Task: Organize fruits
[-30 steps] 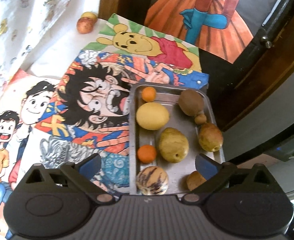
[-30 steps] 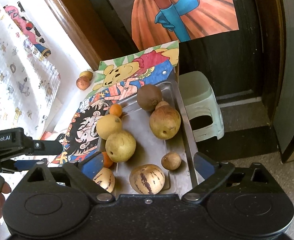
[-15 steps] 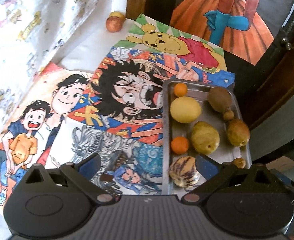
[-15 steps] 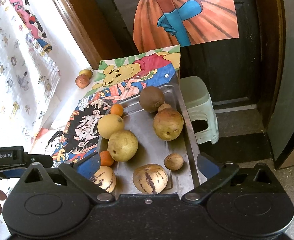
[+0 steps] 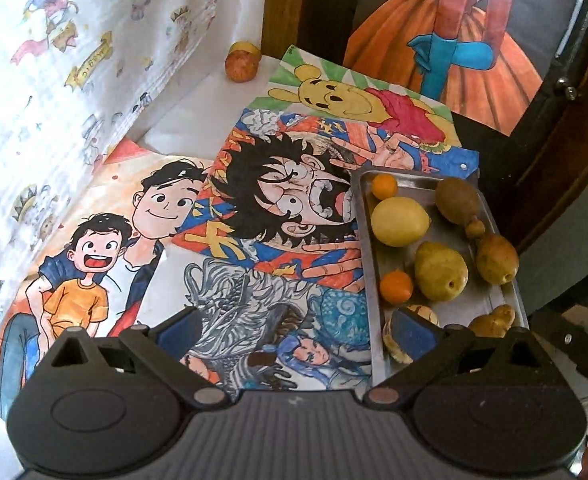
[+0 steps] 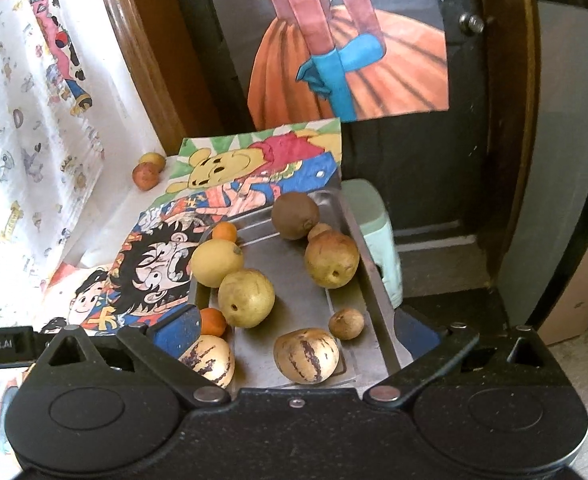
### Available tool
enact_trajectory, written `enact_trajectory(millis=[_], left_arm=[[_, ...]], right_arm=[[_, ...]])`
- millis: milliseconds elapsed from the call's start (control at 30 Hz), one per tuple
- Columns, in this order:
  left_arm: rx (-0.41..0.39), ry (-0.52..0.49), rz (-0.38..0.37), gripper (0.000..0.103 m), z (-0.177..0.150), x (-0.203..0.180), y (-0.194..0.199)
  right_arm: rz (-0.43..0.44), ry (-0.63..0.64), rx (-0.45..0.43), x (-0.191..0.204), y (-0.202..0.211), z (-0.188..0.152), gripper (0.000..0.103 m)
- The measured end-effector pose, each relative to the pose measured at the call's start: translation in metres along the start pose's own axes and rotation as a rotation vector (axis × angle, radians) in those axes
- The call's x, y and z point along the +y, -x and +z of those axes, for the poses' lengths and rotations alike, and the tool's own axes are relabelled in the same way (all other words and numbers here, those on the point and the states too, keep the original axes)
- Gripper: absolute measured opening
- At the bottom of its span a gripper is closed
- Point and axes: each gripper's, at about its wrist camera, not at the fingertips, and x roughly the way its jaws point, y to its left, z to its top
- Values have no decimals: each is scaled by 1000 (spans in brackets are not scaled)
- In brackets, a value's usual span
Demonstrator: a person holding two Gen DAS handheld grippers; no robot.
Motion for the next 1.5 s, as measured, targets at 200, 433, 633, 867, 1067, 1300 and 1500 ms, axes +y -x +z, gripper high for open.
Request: enact_trajectory(millis=[200,433,633,867,1067,1300,1500], left_arm=[[-42,-21,-52,102,-14,12,11],[-91,-34,-41,102,-32,23,24],[-115,13,-28,102,-49,31,28],[-199,116,4,102,-77,36,20],[-277,153,26,102,-101,33,6],[-360,137,52,102,-129,28,-8],[-452,117,45,102,-153,17,-5]], right_arm=[[-32,24,-50,18,20,-7,102],[-3,63,-54,32,33,-12,102],[47,132,-58,35,35,-21,102],[106,224,-101,26,22,-34,102],[164,263,-148,13,10,-52,102],[193,242,-214,-8,12,-80,102],[223,283,-292,-22,22,-107,102]])
